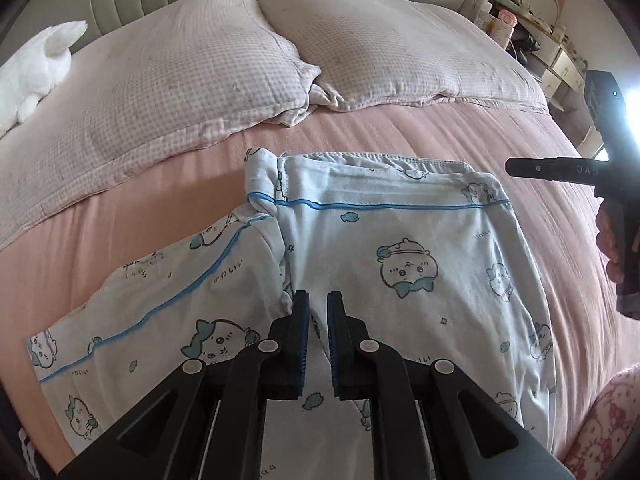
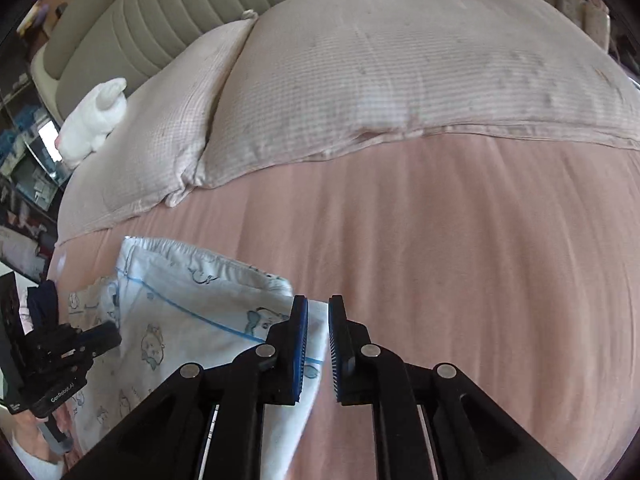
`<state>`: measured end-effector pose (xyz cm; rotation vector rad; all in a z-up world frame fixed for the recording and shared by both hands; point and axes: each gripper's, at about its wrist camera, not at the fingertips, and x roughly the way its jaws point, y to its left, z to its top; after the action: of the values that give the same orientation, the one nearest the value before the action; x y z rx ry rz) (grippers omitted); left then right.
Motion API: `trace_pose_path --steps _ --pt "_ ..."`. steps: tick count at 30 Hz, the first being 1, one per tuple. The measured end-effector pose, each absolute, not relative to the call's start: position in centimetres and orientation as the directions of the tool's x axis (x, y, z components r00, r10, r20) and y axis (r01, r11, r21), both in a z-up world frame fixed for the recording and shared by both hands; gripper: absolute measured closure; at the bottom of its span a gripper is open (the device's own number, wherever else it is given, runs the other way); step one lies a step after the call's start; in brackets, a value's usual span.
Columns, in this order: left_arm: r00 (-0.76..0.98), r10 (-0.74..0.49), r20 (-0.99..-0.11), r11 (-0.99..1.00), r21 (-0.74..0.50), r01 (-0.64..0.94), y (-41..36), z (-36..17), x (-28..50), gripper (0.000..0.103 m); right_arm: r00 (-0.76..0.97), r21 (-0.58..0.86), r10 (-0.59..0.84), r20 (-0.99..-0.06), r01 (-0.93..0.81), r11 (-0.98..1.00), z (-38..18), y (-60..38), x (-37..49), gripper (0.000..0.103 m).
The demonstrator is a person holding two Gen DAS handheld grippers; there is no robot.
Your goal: Fold clothes
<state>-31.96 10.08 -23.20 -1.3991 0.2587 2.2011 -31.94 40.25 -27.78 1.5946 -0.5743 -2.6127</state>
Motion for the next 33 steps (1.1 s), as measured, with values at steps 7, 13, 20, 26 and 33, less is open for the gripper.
trace_pose_path --steps 7,13,20,26,33 --pt "-0.323 0.33 -0.887 -0.834 -0.113 -0.541 9.9 -22.9 -30.3 0.095 -0.448 0.563 -0.43 -0.784 -0.219 -0.797 -31.0 42.4 -31.4 0.062" --pt "-0.315 0.317 -0.894 -0.84 -0.111 -0.531 9.6 -23.2 -30.1 0.095 -0.466 0.518 -0.417 -0.78 -0.108 -0.848 -30.9 38.3 -32.3 0.067" --pt "-0.315 0.278 -0.907 -0.864 -0.093 -0.495 6.1 -23.3 -28.7 0.095 -0.547 -0.027 -0.042 -0.836 0.117 -0.993 -27.7 30.1 -31.2 0.094" --pt "-0.345 0.149 -0.927 -0.919 -0.002 -0.394 0.5 -24.1 -28.3 0.091 -0.477 -0.257 0.255 -0.841 -0.064 -0.964 -28.5 34.1 -31.1 0.095" --pt "-0.362 0.285 -0.887 -0.859 -0.069 -0.508 3.3 -23.4 -27.5 0.017 -0.465 -0.049 0.122 -0.877 -0.168 -0.985 -29.0 37.2 -31.9 0.093"
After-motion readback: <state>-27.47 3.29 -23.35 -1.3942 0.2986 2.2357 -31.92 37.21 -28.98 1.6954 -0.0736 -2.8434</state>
